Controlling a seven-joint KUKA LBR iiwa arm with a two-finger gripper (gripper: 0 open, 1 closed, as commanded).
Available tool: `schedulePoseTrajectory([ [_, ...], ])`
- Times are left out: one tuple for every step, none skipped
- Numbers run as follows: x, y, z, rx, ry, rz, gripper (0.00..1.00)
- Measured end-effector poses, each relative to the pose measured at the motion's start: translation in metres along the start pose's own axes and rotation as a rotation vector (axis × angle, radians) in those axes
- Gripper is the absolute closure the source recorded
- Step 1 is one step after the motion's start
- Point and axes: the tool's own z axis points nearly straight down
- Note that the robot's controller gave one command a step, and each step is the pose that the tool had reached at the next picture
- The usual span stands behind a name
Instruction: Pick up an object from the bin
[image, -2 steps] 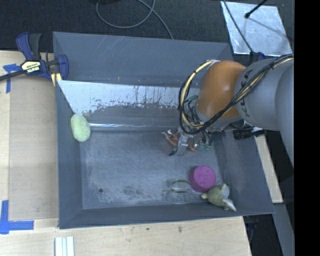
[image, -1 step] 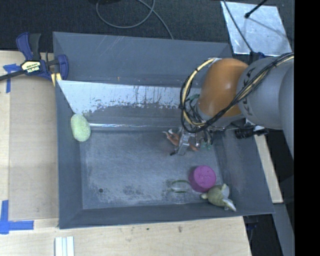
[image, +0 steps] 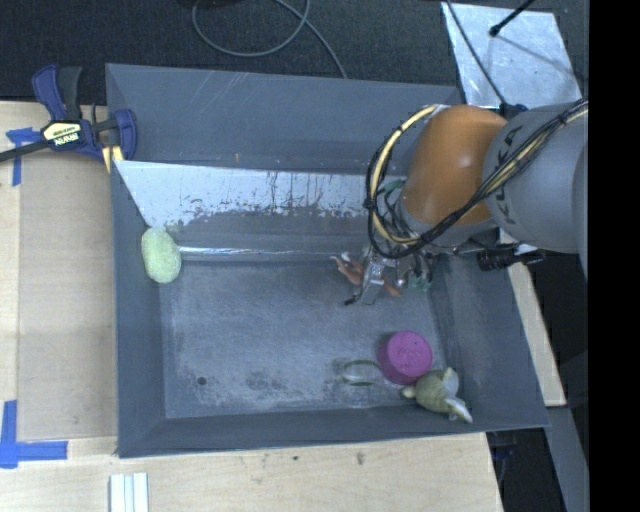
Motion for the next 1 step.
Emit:
schedulePoseTrajectory([
  [-0.0017, 0.0002, -0.0179, -0.002, -0.009, 0.0, 1.0],
])
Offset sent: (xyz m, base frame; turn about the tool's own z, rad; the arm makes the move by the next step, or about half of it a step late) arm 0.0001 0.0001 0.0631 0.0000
